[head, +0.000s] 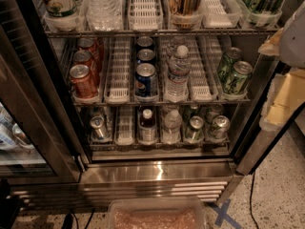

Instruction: Pick pepsi can from middle shelf of fridge

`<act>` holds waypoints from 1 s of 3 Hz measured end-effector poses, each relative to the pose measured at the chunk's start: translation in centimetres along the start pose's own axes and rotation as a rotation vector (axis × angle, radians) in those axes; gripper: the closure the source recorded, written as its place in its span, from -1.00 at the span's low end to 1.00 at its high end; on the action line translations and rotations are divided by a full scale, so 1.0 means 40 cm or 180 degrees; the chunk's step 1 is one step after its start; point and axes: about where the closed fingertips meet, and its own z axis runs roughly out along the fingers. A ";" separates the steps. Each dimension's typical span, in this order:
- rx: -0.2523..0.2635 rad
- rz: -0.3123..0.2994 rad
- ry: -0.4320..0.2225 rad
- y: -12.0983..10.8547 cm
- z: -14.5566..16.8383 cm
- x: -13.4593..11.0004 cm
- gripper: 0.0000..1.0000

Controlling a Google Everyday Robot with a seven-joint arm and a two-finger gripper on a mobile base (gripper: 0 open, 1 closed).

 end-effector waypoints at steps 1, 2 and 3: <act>0.0006 -0.0003 -0.0025 0.001 0.002 -0.003 -1.00; -0.0096 0.0009 -0.0196 0.039 0.068 -0.026 -1.00; -0.0179 -0.0042 -0.0463 0.091 0.148 -0.070 -1.00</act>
Offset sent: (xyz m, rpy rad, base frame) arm -0.0131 0.0470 -0.0818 0.1762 0.0611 0.0481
